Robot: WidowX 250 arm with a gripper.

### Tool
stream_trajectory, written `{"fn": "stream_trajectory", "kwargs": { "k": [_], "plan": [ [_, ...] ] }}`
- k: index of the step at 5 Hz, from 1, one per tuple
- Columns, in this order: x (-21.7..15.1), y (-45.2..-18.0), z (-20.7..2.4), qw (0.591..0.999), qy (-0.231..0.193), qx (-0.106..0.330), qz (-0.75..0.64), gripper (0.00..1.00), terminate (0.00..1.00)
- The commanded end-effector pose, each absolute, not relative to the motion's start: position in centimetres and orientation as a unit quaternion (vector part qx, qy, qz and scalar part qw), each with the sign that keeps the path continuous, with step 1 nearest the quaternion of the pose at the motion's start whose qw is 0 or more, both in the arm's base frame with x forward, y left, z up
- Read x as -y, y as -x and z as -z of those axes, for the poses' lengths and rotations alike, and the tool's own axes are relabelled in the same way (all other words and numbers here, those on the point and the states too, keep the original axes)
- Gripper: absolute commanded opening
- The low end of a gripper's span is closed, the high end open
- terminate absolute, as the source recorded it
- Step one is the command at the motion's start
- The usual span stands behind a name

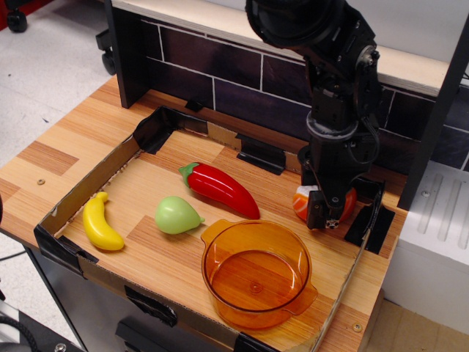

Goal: Put sushi in pot

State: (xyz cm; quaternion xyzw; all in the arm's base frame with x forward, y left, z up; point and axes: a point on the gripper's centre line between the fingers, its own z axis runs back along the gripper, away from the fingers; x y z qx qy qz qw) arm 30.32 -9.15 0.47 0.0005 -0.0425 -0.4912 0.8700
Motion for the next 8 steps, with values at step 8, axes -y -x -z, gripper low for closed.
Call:
{"fn": "stream_trajectory", "kwargs": {
  "k": [8],
  "plan": [
    [5.9, -19.3, -5.6, 0.837, 0.010, 0.074, 0.541, 0.00, 0.00]
  ]
}}
